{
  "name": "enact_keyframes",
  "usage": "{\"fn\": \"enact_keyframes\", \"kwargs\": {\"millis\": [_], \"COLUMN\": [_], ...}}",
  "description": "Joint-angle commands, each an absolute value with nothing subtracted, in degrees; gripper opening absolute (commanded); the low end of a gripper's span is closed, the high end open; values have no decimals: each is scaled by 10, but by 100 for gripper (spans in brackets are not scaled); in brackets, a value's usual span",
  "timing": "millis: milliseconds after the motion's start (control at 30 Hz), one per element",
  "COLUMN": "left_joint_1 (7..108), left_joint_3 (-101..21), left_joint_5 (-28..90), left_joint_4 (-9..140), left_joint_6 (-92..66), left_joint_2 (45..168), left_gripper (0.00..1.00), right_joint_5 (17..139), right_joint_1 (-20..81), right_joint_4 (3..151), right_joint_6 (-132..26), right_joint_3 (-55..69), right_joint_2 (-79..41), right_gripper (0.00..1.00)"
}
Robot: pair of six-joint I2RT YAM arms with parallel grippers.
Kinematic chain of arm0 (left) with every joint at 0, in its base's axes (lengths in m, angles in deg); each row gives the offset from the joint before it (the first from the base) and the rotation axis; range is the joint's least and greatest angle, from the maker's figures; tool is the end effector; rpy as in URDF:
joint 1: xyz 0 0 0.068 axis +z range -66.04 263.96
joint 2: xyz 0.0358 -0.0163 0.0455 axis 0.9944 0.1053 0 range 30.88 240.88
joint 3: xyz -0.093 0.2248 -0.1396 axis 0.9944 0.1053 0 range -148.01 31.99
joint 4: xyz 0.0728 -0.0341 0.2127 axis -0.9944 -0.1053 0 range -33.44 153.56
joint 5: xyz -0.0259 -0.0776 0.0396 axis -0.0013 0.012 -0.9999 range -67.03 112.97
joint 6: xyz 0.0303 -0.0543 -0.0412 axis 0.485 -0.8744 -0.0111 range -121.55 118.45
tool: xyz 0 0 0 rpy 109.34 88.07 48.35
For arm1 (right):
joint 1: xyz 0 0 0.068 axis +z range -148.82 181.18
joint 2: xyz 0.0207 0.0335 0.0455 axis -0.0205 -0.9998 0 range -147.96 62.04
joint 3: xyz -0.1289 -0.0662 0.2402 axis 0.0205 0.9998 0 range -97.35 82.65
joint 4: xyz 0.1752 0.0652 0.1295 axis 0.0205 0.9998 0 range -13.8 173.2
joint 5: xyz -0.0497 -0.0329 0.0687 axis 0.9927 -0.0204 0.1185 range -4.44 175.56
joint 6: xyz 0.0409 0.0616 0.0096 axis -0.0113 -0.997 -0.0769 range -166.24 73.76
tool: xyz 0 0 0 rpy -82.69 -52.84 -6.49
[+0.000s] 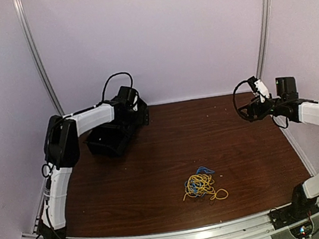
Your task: Untangle the cables
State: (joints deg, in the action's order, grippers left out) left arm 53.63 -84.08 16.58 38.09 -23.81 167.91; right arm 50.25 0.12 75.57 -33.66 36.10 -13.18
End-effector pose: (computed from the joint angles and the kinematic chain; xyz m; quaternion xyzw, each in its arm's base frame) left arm 0.4599 -0.2610 0.1817 0.0446 0.9263 -0.1177 0.3551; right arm 0.2732 0.0311 0.2704 -0.2374 0.7972 0.2000 0.5178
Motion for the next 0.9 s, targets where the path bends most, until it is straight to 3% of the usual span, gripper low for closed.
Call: {"fn": "enact_keyframes", "kwargs": {"millis": [0,267,567,800,867], "left_joint_1": [539,563,563,538,523], "left_joint_3": [-861,-865,-854,-753,-699], "left_joint_5": [102,121,248,347,355], "left_joint_4": [377,399,410,465,496], "left_joint_6": [-247,-221,-77,37,78], "left_joint_2": [1693,1725,1729,1671,1646], "left_gripper": [93,94,83,56,55], "right_joint_5": [484,472,453,454,449], "right_joint_1": [-3,-3,-3,-3,-4], "right_joint_4": [757,776,787,791,796], "right_joint_6": [-329,-325,-324,-321,-324], "right_joint_3": [363,352,346,345,342], "right_joint_2": [-134,-162,-165,-178,-181], "right_gripper": [98,97,97,97,96]}}
